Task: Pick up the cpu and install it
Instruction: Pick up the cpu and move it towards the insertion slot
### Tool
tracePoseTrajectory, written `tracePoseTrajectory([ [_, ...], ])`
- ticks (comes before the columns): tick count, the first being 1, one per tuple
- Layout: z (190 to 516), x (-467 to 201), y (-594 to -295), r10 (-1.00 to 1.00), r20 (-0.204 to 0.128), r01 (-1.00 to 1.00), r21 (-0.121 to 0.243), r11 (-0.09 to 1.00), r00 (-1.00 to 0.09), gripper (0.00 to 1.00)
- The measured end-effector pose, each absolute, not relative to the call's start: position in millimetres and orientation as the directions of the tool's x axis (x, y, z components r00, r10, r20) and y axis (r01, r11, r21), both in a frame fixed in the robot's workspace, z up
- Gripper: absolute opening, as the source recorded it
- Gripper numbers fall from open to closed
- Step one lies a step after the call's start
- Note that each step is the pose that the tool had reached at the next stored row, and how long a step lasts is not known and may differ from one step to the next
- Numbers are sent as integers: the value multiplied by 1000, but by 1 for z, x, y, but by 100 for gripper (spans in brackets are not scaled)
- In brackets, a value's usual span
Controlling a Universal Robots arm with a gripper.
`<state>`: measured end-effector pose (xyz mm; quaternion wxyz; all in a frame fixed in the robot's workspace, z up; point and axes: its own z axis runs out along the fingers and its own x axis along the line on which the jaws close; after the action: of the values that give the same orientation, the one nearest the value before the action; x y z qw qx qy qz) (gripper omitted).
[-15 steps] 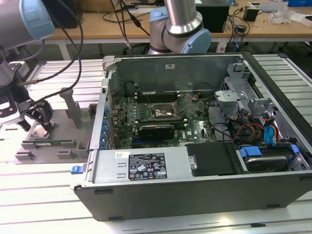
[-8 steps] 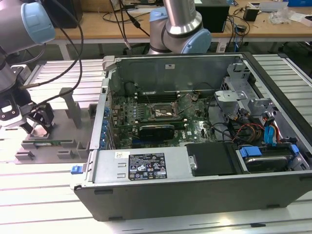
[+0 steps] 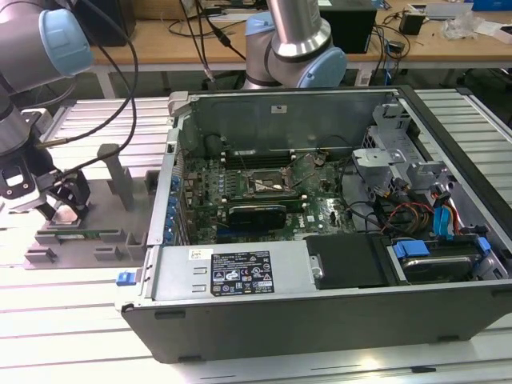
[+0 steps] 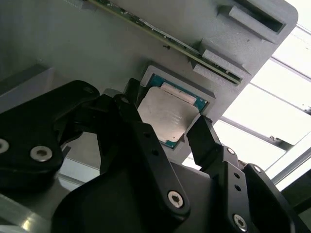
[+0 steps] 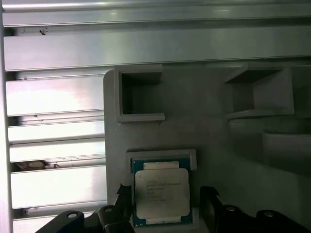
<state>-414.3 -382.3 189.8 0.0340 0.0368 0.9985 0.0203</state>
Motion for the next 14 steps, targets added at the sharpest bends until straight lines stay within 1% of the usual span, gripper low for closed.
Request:
tracePoseTrajectory([
  [1, 189, -414, -382, 75, -51, 73, 42, 996, -996, 66],
  [2, 189, -414, -382, 75, -43, 73, 42, 996, -996, 66],
  [14, 188, -413, -377, 70, -40, 68, 41, 997, -997, 66],
])
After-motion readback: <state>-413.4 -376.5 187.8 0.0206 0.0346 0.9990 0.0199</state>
